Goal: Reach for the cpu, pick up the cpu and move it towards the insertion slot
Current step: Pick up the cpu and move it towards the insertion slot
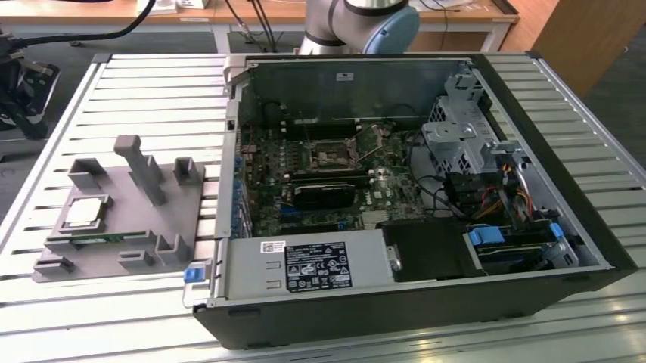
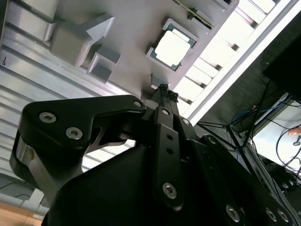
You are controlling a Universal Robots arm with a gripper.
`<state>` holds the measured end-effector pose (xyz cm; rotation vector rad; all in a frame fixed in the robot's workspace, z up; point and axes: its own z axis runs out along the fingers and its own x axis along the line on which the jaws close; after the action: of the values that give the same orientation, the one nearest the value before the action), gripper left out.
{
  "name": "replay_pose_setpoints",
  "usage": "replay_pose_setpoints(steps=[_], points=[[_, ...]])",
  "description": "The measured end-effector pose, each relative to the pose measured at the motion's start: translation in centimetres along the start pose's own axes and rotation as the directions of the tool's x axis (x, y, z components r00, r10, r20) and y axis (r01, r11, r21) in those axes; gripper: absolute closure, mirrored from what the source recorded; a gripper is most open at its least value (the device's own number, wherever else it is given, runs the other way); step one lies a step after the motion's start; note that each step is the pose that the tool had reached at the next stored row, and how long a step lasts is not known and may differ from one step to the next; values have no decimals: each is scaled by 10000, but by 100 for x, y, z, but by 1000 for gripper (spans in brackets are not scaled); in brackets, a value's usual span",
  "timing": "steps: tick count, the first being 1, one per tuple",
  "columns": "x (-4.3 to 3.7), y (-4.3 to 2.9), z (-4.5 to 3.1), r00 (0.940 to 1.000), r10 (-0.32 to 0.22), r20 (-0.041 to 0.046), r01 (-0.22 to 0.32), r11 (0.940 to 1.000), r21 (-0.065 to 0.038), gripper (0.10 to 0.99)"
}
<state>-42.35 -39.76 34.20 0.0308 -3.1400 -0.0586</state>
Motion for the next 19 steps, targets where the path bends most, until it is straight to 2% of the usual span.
replay_pose_setpoints(steps=[4, 15, 17, 18, 19], points=[[19, -33, 47, 10000, -7, 4, 7, 10000, -2, 980], [35, -51, 163, 10000, -8, 0, 8, 10000, -1, 973], [38, -57, 183, 10000, -9, 1, 9, 10000, 0, 855], [40, -62, 192, 10000, -8, -1, 8, 10000, 0, 855], [42, -66, 202, 10000, -9, -1, 9, 10000, 0, 792]])
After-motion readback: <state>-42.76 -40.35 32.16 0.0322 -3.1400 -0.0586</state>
